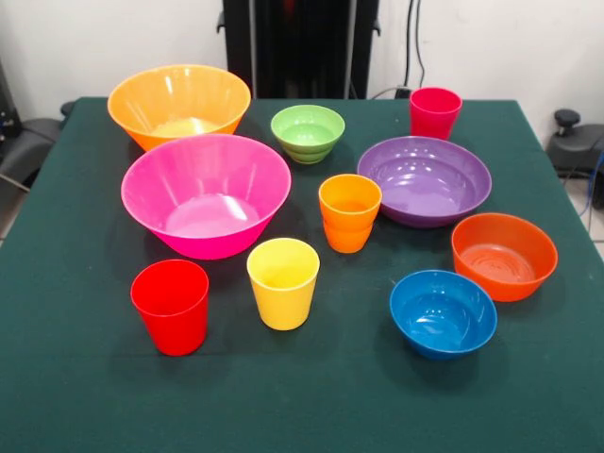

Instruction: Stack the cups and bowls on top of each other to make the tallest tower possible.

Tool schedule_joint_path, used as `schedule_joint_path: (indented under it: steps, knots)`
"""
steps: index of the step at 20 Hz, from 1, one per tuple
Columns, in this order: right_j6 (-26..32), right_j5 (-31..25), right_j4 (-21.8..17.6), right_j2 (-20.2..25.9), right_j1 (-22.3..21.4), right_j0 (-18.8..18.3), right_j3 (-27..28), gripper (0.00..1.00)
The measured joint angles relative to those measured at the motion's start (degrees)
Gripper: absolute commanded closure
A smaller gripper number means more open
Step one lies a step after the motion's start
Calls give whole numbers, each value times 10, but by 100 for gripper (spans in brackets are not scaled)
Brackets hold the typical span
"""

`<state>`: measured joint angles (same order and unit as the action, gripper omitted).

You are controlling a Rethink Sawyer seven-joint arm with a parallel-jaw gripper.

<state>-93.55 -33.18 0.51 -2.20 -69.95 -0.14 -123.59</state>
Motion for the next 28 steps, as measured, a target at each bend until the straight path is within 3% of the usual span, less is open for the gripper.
schedule_joint_path:
  steps: [6,10,20,28]
  knots:
    - [-15,0,0,-9,6,-2,0,0]
    - [-18,6,0,-10,23,-23,0,0]
    - [-18,82,0,8,124,-118,6,0]
    - [-18,89,0,24,204,-140,37,0]
